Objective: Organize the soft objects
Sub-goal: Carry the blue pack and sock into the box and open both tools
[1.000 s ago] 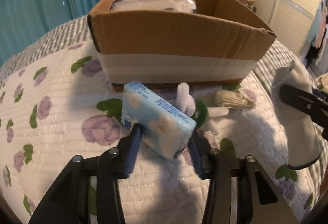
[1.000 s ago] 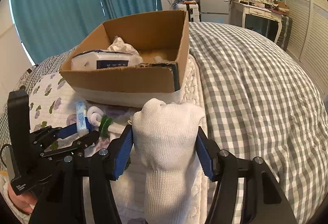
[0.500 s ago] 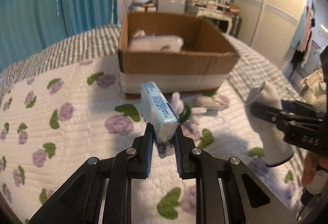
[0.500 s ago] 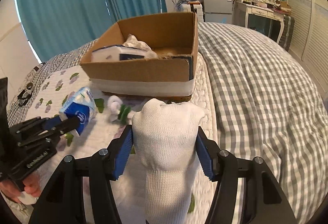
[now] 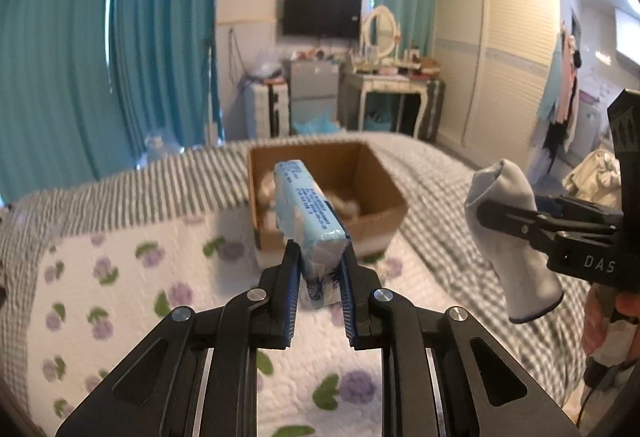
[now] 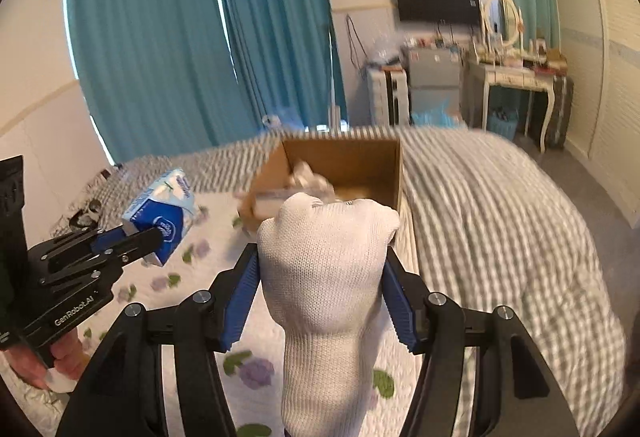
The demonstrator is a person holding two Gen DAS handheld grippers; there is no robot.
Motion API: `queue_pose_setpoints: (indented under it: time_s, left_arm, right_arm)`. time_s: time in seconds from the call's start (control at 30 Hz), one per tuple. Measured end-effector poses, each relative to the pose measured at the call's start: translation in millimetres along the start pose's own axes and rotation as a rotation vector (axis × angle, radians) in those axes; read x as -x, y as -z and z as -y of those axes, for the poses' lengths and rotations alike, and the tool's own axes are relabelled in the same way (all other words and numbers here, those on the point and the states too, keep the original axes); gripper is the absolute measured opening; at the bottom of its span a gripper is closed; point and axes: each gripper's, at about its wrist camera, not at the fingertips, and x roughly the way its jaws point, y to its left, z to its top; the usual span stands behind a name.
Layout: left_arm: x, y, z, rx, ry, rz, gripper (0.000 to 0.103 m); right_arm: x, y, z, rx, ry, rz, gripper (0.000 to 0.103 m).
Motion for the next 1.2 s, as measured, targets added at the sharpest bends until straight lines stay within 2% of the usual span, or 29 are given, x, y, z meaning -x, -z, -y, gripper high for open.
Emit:
queue_pose_setpoints:
  time_s: [0.17, 0.33, 0.47, 0.57, 0.77, 0.9, 0.93, 1.0, 1.03, 1.07, 1.2]
  left_arm:
    - [-4.1, -33.6, -11.1, 0.007, 0.019, 0.029, 0.017]
    - [-34.1, -60.8, -19.9, -0.010, 0.020, 0.030, 0.017]
    - [-80.4, -78.2, -24.4, -0.028, 0.020, 0.008, 0.018]
    - [-117.0, -83.2, -26.3, -0.039, 0.010, -0.019, 0.018]
    - [-197.1, -71.5, -29.8, -0.071, 0.001, -0.123, 0.018]
    - [-223.1, -64.0, -29.8, -0.101, 0.041, -0.130, 0.021]
    - [-227.1, -62.6, -27.5, -0.118, 0.035, -0.128, 0.021]
    - [-236.5, -59.0, -24.2, -0.149, 0.000, -0.145, 0.022]
    - [-239.5, -58.6, -22.8, -0.157, -0.014, -0.150, 0.022]
    - [-242.0, -56.8, -22.7, -0.157, -0.038, -0.153, 0.022]
    - [-242.8, -58.2, -27.2, -0.117, -0.045, -0.182, 0.023]
  right_arm:
    - [6.9, -35.7, -9.5, 0.034, 0.010, 0.043, 0.059]
    - [-21.4, -73.3, -4.9, 0.024, 0.000, 0.060, 0.059]
    - [-65.7, -97.5, -4.1, 0.061, 0.018, 0.051, 0.059]
    - [-113.3, -109.9, 6.2, 0.032, 0.010, 0.031, 0.059]
    - [-202.1, -113.7, 29.2, -0.026, 0.020, -0.046, 0.059]
    - [-246.0, -110.4, 44.3, -0.063, 0.006, -0.085, 0.059]
    - [-252.8, -109.7, 47.4, -0.063, 0.016, -0.087, 0.061]
    - [-263.3, -108.1, 51.7, -0.072, 0.041, -0.099, 0.071]
    - [-265.9, -108.4, 54.4, -0.083, 0.056, -0.089, 0.081]
    - [-264.9, -108.3, 57.2, -0.091, 0.061, -0.078, 0.084]
    - [-250.0, -110.0, 65.1, -0.128, 0.051, -0.047, 0.085]
